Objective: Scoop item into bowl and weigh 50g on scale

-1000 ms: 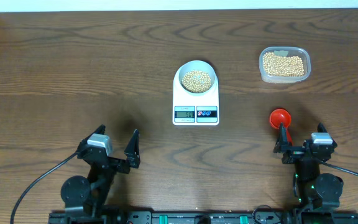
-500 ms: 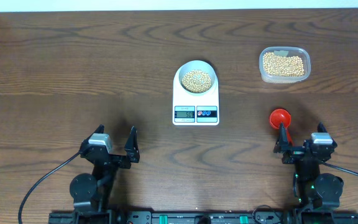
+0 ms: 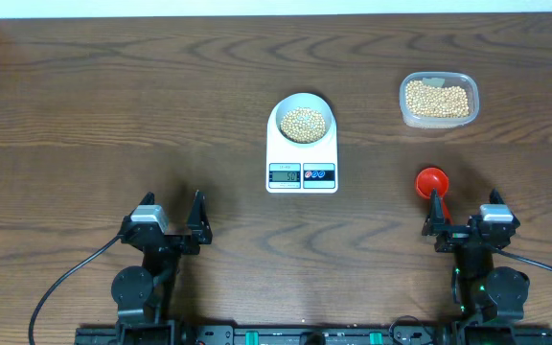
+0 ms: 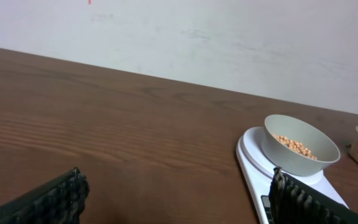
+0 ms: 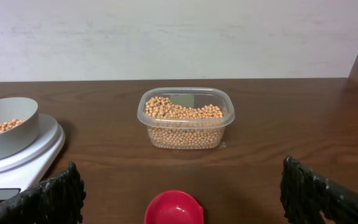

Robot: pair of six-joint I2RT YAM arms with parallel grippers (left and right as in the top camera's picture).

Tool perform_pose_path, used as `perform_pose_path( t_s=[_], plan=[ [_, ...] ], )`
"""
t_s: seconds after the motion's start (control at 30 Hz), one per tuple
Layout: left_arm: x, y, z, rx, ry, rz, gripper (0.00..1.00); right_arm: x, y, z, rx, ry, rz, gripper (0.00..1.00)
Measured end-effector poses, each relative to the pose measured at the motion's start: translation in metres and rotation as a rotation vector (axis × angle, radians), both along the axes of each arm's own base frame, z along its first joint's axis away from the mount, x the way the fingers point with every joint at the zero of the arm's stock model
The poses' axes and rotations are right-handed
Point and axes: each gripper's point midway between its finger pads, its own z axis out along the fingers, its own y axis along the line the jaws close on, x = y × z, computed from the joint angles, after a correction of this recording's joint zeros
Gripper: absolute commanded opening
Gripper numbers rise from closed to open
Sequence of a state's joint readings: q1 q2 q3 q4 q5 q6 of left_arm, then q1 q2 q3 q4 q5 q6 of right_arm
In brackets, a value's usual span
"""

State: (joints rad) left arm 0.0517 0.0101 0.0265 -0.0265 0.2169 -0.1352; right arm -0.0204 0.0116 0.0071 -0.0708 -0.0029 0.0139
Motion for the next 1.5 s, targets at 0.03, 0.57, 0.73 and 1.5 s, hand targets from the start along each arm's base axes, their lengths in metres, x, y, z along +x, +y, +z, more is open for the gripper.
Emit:
perform_pose_path(
  t_s=[0.03,0.57,0.73,1.5],
  plan=[
    [0.0001,0.0007,-0.0001,0.000,0.000,0.005,0.95,0.0000,0.0001,0.0000,0.000,0.000,0.000,0.99],
    [0.0004,0.0037,-0.0008,0.109,-0.007,0.014,0.95,0.0000,0.0000,0.0000,0.000,0.000,0.000,0.99],
    [0.0004,0.0037,-0.0005,0.119,-0.009,0.013,0.95,0.0000,0.0000,0.0000,0.000,0.000,0.000,0.99],
    [0.0001,-0.0010,-0.0004,0.120,-0.011,-0.006,0.95,0.0000,0.0000,0.0000,0.000,0.000,0.000,0.99]
  ],
)
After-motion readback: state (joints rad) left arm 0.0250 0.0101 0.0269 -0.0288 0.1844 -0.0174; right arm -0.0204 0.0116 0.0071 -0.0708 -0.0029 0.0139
